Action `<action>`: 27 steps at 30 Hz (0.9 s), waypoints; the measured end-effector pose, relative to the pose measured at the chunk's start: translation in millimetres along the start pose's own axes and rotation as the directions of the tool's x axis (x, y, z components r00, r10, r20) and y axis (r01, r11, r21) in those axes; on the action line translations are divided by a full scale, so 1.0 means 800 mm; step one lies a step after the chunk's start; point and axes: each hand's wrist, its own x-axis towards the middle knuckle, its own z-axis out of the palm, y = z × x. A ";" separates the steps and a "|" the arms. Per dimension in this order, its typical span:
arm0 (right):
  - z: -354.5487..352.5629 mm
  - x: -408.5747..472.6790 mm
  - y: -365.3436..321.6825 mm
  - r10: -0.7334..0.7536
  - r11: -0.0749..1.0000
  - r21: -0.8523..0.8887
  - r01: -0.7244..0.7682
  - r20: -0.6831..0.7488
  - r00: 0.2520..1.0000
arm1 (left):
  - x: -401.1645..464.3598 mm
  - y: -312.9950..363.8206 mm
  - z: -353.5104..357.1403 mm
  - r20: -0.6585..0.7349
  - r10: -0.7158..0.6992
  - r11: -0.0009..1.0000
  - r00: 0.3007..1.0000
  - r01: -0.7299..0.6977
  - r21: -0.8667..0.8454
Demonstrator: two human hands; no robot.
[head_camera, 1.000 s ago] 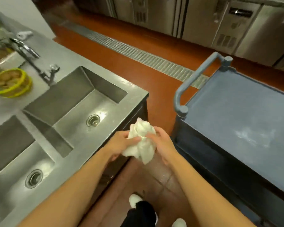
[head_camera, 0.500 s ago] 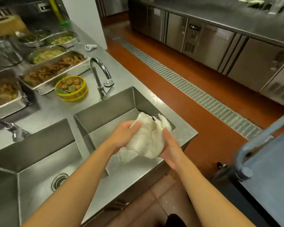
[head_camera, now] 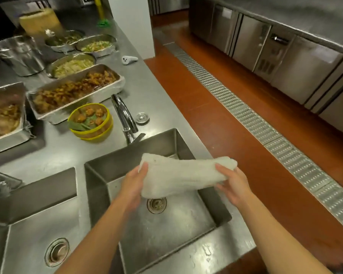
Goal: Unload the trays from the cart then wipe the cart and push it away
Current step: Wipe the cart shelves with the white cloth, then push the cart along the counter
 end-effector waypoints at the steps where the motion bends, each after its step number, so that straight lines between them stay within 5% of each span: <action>1: 0.007 0.031 -0.017 -0.016 0.998 -0.054 0.017 0.009 1.000 | 0.025 -0.001 0.009 -0.036 -0.009 1.000 0.999 0.008 -0.016; 10: 0.083 0.261 -0.135 -0.115 0.942 -0.302 0.147 0.123 0.986 | 0.224 0.017 0.094 -0.189 -0.064 0.981 0.980 0.027 -0.192; 15: 0.074 0.322 -0.123 0.011 0.704 -0.710 -0.022 -0.020 1.000 | 0.285 -0.005 0.083 -0.261 -0.310 0.951 0.914 0.299 -0.082; 21: 0.050 0.297 -0.092 0.049 0.756 -0.653 -0.042 -0.007 0.999 | 0.270 -0.015 0.082 -0.228 -0.331 0.941 0.916 0.340 0.001; 27: 0.038 0.235 -0.119 -0.019 0.854 -0.518 0.052 0.069 0.997 | 0.220 0.044 0.130 -0.046 -0.214 0.972 0.976 0.217 0.095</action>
